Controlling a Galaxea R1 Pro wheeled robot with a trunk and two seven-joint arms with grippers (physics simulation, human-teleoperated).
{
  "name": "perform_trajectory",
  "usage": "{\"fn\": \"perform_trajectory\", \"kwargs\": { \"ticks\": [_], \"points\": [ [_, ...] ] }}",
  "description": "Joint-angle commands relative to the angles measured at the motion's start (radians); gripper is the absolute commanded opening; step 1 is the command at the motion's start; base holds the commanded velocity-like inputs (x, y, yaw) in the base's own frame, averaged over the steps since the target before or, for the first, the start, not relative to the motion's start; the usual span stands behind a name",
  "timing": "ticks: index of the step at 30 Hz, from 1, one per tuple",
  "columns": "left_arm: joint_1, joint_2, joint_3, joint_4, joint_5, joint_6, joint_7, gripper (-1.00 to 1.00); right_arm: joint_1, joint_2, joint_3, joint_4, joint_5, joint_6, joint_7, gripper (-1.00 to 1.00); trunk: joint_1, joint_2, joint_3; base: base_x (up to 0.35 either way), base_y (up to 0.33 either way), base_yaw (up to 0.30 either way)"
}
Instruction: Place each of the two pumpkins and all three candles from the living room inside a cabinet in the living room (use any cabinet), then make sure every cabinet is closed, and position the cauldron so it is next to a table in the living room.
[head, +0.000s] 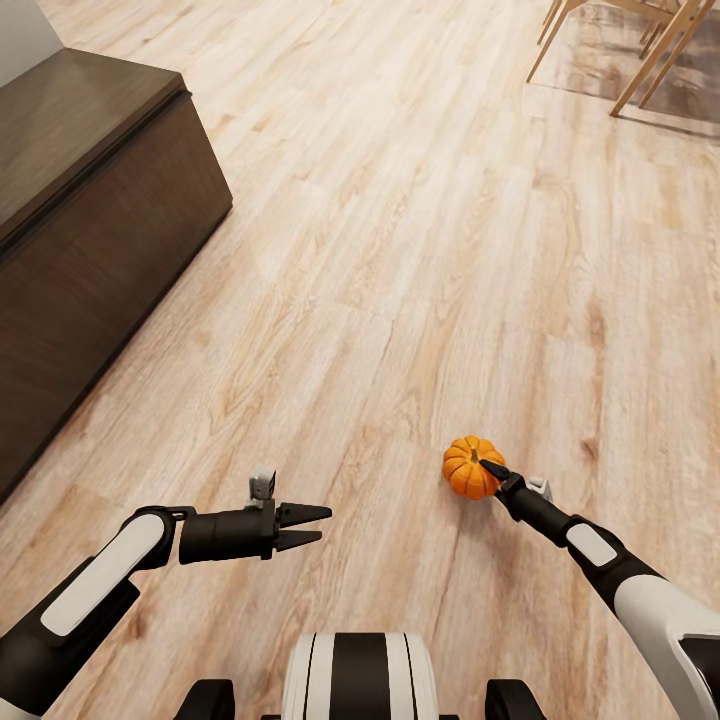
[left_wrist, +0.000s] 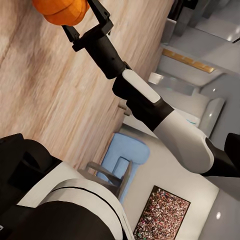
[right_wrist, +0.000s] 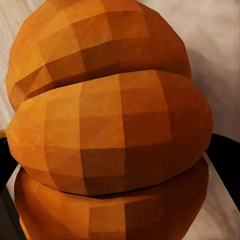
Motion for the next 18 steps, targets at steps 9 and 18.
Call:
{"fn": "perform_trajectory", "kwargs": {
  "ticks": [9,18],
  "points": [
    [-0.001,0.001,-0.002,0.001,-0.008,0.0,-0.011,1.0,0.0,0.0,0.007,0.003,0.006,0.0,-0.002,-1.0,0.0,0.0,-0.001,0.0,0.0,0.0],
    [-0.001,0.001,-0.002,0.001,-0.008,0.0,-0.011,1.0,0.0,0.0,0.007,0.003,0.006,0.0,-0.001,-1.0,0.0,0.0,-0.001,0.0,0.0,0.0]
  ]
}}
